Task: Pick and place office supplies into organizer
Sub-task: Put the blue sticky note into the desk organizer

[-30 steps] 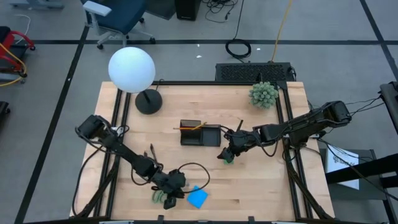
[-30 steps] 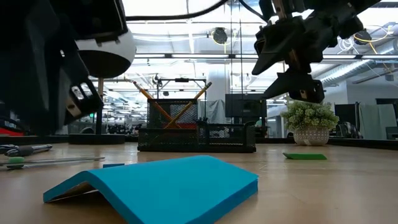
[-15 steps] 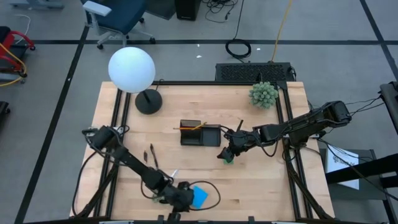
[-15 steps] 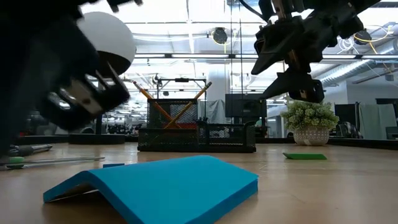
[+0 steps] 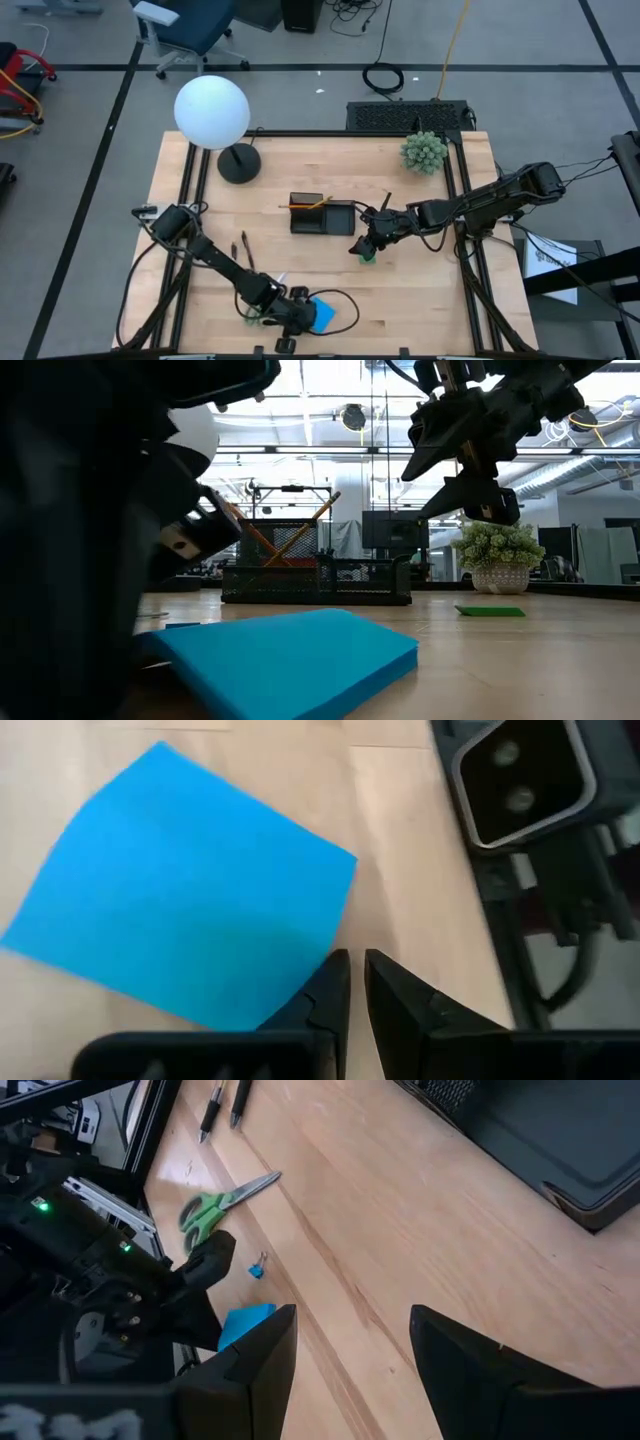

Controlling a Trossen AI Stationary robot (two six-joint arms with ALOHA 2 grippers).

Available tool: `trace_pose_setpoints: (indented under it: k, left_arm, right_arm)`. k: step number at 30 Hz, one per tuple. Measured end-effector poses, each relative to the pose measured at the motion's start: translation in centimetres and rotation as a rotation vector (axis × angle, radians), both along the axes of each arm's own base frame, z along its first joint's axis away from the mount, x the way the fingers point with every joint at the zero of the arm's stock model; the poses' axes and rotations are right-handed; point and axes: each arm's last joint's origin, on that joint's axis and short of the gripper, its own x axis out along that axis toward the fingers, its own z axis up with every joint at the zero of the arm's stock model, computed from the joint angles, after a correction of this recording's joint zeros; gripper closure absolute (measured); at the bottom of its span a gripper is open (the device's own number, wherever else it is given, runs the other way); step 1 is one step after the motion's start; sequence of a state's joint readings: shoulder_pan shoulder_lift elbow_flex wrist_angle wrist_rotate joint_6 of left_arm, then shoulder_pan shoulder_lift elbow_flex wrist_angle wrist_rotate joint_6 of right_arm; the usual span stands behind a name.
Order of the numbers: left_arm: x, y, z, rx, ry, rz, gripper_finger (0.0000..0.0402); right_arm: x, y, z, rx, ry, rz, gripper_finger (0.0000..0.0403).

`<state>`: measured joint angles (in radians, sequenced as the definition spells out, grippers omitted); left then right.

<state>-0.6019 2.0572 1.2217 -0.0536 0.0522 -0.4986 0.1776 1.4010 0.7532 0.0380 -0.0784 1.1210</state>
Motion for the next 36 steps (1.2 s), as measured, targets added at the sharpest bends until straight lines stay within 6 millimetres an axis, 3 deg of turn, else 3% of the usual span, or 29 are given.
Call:
trace_pose_setpoints:
  k: [14,19,28,36]
  left_arm:
    - [2.2,3.6,0.0,0.047,-0.032,0.081,0.0355]
    - [3.0,4.8,0.1,0.06,-0.054,0.103,0.0355]
    - [3.9,5.9,0.4,0.017,-0.085,0.164,0.0355]
    - [4.0,5.9,0.5,0.008,-0.092,0.194,0.0355]
  right_arm:
    - [0.0,0.0,0.0,-0.002,0.002,0.004,0.0218]
    - [-0.4,0.0,-0.5,0.032,0.077,0.007,0.0218]
    - [-3.4,1.1,-3.9,0.212,0.351,-0.124,0.0218]
    - [-5.5,3.0,-6.2,0.341,0.297,-0.23,0.0218]
